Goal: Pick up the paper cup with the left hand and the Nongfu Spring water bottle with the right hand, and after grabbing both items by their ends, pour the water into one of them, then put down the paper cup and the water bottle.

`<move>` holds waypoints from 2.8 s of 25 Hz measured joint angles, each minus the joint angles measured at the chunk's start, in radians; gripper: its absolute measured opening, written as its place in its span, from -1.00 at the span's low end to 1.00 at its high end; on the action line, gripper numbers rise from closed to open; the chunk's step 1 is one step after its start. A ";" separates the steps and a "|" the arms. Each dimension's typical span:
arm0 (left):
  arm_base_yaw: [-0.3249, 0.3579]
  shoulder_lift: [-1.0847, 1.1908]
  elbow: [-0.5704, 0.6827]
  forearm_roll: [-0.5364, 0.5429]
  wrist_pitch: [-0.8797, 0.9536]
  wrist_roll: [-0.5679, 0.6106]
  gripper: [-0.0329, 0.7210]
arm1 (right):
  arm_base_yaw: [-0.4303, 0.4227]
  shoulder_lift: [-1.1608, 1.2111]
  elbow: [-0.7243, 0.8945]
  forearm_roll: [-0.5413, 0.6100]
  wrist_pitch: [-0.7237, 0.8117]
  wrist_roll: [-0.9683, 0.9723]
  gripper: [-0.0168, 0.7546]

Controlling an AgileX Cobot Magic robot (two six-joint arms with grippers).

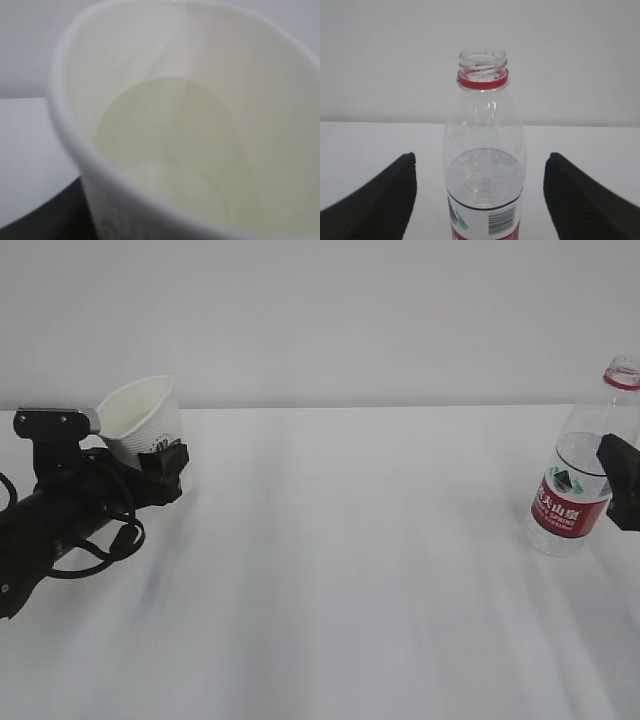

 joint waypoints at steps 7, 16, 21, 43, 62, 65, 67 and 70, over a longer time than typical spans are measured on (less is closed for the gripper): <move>0.000 0.020 -0.033 -0.019 0.000 0.001 0.34 | 0.000 0.000 0.000 -0.002 0.000 0.000 0.58; 0.000 0.071 -0.074 -0.028 0.000 0.002 0.34 | 0.000 0.000 0.000 -0.002 0.000 0.000 0.58; 0.000 0.107 -0.076 -0.030 -0.002 0.002 0.34 | 0.000 0.000 0.000 -0.002 0.000 0.000 0.58; 0.000 0.116 -0.059 -0.007 -0.002 0.002 0.30 | 0.000 0.000 0.000 -0.002 -0.002 0.000 0.58; 0.000 0.116 -0.059 -0.007 -0.002 0.002 0.54 | 0.000 0.000 0.000 -0.004 -0.002 0.000 0.58; 0.000 0.116 -0.059 -0.007 -0.002 0.002 0.61 | 0.000 0.000 0.000 -0.006 -0.004 0.000 0.58; 0.000 0.116 -0.059 -0.007 -0.005 0.002 0.64 | 0.000 0.000 0.000 -0.006 -0.004 0.000 0.58; 0.000 0.116 -0.059 -0.007 -0.011 0.002 0.65 | 0.000 0.000 0.000 -0.006 -0.004 0.000 0.58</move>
